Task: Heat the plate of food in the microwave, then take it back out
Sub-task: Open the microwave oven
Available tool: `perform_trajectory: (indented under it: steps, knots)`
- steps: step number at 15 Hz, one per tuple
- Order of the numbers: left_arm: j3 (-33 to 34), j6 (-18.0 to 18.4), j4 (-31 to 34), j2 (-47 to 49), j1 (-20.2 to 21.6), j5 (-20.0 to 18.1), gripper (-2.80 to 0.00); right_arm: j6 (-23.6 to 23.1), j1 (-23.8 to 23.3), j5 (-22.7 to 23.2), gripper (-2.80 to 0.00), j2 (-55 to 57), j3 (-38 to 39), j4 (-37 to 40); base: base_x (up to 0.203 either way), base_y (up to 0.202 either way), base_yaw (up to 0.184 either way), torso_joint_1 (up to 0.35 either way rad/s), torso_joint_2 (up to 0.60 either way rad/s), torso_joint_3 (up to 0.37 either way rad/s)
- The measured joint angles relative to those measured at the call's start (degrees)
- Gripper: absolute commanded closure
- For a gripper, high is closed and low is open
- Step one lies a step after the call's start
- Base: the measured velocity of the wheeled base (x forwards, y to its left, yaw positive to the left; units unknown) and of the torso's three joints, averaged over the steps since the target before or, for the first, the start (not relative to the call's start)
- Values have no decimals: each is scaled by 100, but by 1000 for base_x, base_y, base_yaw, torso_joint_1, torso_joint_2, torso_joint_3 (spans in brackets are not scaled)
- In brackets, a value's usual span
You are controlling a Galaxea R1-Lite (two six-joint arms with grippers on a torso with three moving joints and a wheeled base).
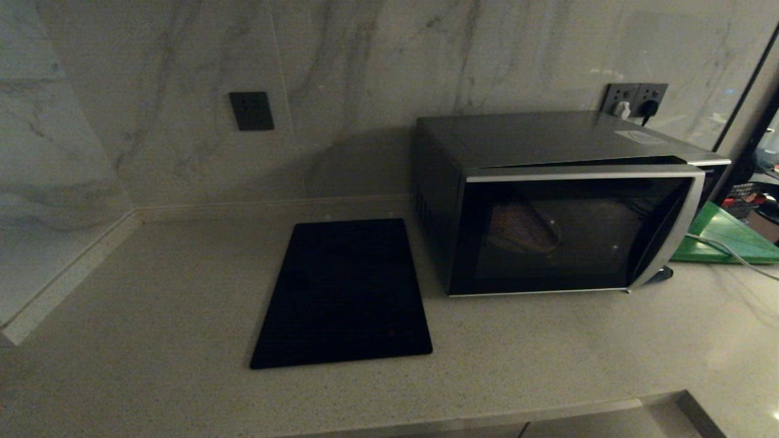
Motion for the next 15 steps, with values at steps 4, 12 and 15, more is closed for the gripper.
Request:
perform_trajectory:
  steps: [4, 12, 15]
  knots:
    - [0, 2, 0, 0, 0, -2, 0, 324, -226, 120, 0, 846, -876, 1081, 0, 0, 0, 0, 0, 0]
    - [0, 2, -1, 0, 0, 1, 0, 1500, -179, 155, 0, 2014, -1638, 1057, 0, 0, 0, 0, 0, 0]
    - [0, 0, 0, 0, 0, 0, 0, 1542, -130, 142, 0, 2421, -1834, 846, 0, 0, 0, 0, 0, 0]
